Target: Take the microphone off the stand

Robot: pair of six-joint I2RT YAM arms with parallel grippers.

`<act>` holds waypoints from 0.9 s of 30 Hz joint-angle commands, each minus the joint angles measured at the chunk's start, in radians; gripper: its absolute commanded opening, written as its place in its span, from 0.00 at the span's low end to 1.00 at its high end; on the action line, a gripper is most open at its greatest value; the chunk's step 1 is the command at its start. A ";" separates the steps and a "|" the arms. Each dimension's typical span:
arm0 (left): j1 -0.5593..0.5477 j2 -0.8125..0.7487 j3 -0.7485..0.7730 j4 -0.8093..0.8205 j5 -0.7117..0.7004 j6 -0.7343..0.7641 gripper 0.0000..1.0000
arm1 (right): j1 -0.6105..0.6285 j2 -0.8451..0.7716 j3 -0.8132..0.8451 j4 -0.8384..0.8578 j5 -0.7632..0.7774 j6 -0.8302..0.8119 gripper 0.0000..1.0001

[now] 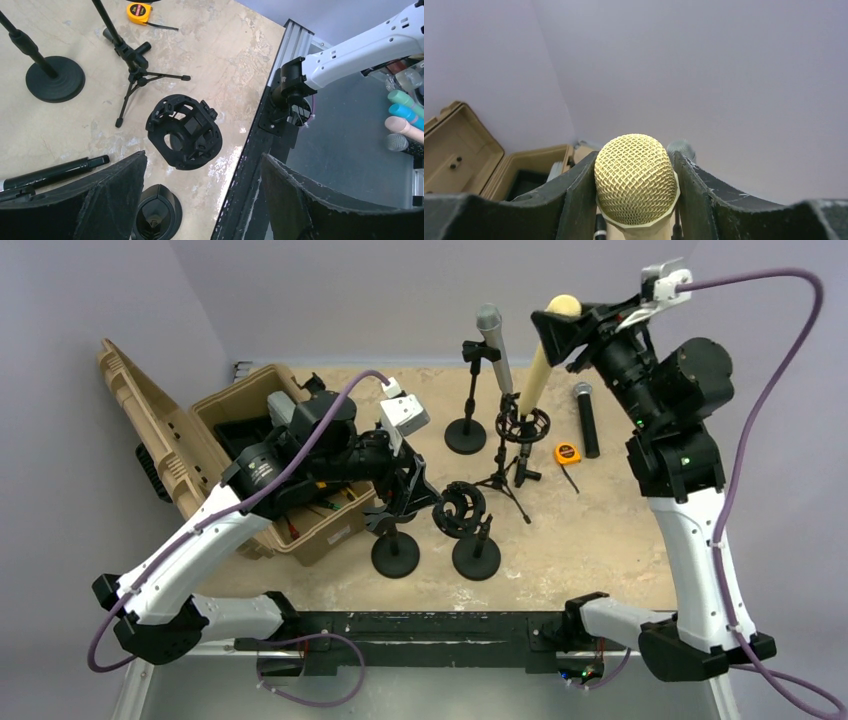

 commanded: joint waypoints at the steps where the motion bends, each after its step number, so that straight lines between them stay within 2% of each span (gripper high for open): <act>1: -0.022 0.012 -0.007 0.015 -0.039 0.036 0.82 | 0.000 -0.016 0.136 0.059 0.113 -0.040 0.00; 7: -0.053 0.009 -0.006 0.006 -0.071 0.048 0.82 | 0.000 -0.026 0.174 0.077 0.191 -0.024 0.00; 11: -0.055 0.000 -0.012 0.012 -0.085 0.050 0.83 | 0.000 -0.063 0.095 0.128 0.515 -0.028 0.00; 16: -0.058 -0.004 -0.011 0.009 -0.107 0.053 0.83 | 0.000 -0.019 -0.020 0.200 0.928 -0.027 0.00; 19: -0.063 -0.012 -0.014 0.008 -0.122 0.057 0.83 | -0.015 0.052 -0.071 0.252 1.063 -0.046 0.00; 23: -0.065 -0.017 -0.011 0.005 -0.136 0.060 0.83 | -0.086 0.174 -0.101 0.301 1.033 -0.038 0.00; 27: -0.070 -0.022 -0.016 0.009 -0.140 0.062 0.83 | -0.156 0.358 -0.081 0.354 0.880 -0.052 0.00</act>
